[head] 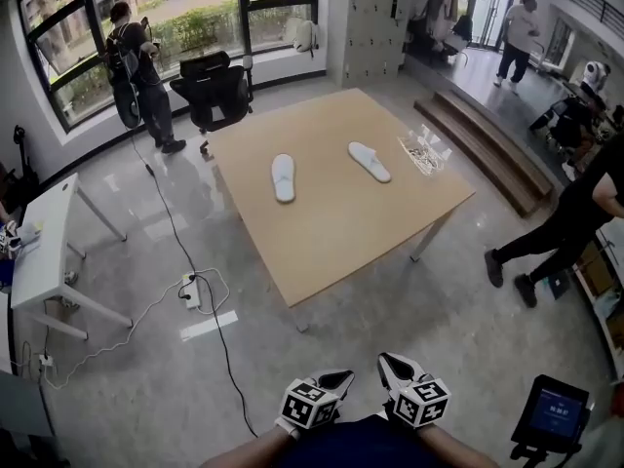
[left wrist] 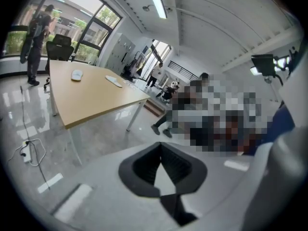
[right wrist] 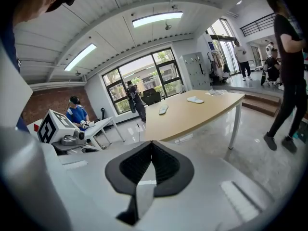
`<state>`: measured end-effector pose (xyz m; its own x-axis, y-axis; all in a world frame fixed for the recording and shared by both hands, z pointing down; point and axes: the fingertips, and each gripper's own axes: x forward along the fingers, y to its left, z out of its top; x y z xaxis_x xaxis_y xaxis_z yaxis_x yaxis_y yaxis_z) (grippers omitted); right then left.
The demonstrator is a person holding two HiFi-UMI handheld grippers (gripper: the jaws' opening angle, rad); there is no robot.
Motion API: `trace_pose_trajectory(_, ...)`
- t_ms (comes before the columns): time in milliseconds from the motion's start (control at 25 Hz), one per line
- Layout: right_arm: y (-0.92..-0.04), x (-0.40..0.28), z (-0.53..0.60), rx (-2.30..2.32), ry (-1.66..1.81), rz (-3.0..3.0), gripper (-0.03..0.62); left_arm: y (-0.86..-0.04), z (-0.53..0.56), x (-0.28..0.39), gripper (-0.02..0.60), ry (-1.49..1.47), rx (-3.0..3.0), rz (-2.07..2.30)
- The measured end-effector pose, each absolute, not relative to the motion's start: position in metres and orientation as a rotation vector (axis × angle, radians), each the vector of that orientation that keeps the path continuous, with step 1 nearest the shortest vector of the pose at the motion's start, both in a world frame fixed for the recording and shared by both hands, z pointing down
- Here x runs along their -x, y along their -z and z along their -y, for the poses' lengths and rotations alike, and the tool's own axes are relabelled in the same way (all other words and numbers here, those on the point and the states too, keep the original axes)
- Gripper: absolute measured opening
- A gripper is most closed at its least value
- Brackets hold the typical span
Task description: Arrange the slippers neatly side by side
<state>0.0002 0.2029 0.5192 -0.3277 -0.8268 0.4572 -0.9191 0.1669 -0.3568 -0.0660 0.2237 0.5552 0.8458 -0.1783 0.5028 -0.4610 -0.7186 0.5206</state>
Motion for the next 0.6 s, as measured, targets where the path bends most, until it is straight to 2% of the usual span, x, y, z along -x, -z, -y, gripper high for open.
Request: trace_pose_trajectory(600, -0.531, -0.010, -0.148, -1.683, -0.938, 2.287, 0.011, -0.552, -0.172, 0.050, 0.003, -0.577, -2.296, 0.457)
